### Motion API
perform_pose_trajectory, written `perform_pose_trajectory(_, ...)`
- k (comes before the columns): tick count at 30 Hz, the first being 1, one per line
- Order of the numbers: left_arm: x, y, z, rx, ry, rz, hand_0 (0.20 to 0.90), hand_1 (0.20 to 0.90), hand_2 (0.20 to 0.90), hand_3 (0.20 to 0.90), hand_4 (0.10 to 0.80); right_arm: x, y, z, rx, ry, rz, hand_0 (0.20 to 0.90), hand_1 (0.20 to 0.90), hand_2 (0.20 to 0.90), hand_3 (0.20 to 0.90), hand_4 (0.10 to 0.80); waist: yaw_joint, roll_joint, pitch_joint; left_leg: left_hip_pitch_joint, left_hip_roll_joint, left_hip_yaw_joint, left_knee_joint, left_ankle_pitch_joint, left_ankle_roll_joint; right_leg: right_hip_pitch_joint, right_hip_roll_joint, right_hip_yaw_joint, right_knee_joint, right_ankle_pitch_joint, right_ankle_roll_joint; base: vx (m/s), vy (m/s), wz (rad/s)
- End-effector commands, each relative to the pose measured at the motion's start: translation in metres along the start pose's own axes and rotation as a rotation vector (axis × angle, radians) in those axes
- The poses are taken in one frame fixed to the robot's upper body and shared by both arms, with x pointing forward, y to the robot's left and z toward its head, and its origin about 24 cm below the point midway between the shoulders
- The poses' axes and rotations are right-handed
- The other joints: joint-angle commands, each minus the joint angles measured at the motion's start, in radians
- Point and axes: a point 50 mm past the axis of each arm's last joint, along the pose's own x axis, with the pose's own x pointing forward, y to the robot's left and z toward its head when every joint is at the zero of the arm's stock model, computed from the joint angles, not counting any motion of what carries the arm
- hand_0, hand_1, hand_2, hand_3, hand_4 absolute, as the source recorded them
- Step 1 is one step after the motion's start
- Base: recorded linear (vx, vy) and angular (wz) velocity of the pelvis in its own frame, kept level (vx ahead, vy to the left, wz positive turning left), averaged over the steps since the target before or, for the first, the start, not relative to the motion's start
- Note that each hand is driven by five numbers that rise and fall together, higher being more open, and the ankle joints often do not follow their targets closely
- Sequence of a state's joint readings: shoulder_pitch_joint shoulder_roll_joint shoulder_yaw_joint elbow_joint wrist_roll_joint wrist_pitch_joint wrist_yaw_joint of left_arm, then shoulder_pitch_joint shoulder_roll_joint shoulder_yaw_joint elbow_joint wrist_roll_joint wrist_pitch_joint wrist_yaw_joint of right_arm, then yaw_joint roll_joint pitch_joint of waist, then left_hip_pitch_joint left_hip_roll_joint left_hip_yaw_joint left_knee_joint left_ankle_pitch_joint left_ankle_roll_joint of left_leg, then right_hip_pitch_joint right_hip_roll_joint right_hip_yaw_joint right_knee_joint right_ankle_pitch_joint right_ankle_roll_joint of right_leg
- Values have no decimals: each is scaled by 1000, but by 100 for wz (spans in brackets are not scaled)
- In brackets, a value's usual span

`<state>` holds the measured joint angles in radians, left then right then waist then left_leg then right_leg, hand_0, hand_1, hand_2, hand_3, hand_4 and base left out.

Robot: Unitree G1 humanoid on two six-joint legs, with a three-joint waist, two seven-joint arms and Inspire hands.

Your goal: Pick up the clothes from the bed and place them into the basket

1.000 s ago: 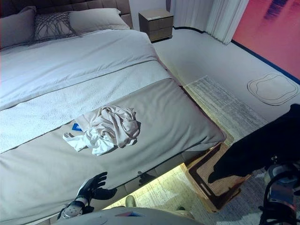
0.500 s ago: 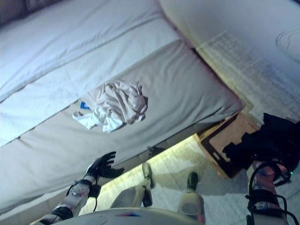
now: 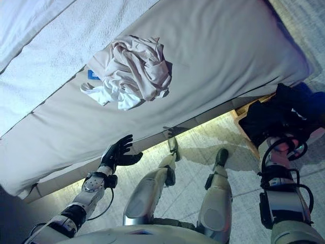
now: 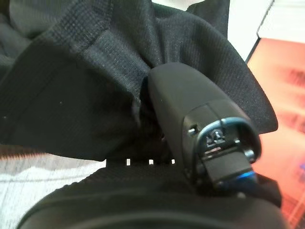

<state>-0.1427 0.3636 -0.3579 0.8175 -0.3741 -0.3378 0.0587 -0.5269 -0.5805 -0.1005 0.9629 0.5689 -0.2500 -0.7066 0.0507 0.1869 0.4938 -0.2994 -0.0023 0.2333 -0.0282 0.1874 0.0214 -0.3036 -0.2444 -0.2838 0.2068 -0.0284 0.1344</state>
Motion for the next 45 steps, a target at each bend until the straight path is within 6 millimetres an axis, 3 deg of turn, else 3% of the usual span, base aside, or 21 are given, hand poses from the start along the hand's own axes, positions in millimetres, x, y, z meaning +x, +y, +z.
perform_pose_trajectory(1, 0, 4, 14, -60, -93, 27, 900, 900, 900, 900, 800, 35, -32, 69, 2, -210, -97, 300, 300, 300, 200, 100, 7, 25, -25, -126, -42, -77, 175, -110, -40, -153, 49, 10, 95, 24, -71, -41, 2, 16)
perform_pose_trajectory(7, -5, -4, 11, -52, -109, -15, 900, 900, 900, 900, 800, 34, -23, 84, 17, -215, -166, 300, 300, 300, 200, 100, 5, 37, 12, -199, -42, -60, 289, -150, -34, -235, 44, 13, 182, -1, -98, -74, 15, 4)
perform_pose_trajectory(14, -10, -1, 6, -68, -113, -14, 900, 900, 900, 900, 800, 25, -32, 62, 51, -210, -286, 300, 300, 300, 200, 100, -21, 37, 26, -237, -32, -40, 374, -193, -24, -282, 50, 40, 239, -16, -114, -21, 63, -10)
perform_pose_trajectory(19, -8, 3, 12, -90, -128, -7, 900, 900, 900, 900, 800, 34, -38, 56, 44, -148, -185, 300, 300, 300, 200, 100, -30, 42, 26, -235, -25, -24, 348, -176, -29, -284, 50, 56, 197, 12, -106, -35, 57, -18)
perform_pose_trajectory(28, -5, 7, 17, -107, -140, 26, 900, 900, 900, 900, 800, 26, -1, 59, 3, -135, 59, 300, 300, 300, 200, 100, -31, 26, 26, -238, -13, -11, 251, -132, -35, -301, 79, 70, 113, 64, -95, -45, 14, -27)
perform_pose_trajectory(33, -6, 3, 16, -119, -140, 29, 900, 900, 900, 900, 800, 25, 13, 78, -142, -268, 121, 300, 300, 300, 200, 100, -24, 32, 26, -240, -12, -7, 253, -134, -37, -301, 73, 67, 107, 67, -97, 3, 27, -15)
perform_pose_trajectory(41, -7, 12, 18, -120, -141, 36, 900, 900, 900, 900, 800, 19, 22, 101, -392, -475, 201, 300, 300, 300, 200, 100, -27, 25, 26, -257, -11, -6, 268, -136, -36, -320, 66, 56, 121, 66, -95, 1, 0, -1)
perform_pose_trajectory(45, -9, 13, 16, -119, -136, 32, 900, 900, 900, 900, 800, 22, 20, 104, -387, -447, 222, 300, 300, 300, 200, 100, -28, 24, 26, -264, -9, -6, 279, -141, -35, -328, 65, 55, 134, 61, -95, 22, -9, 3)
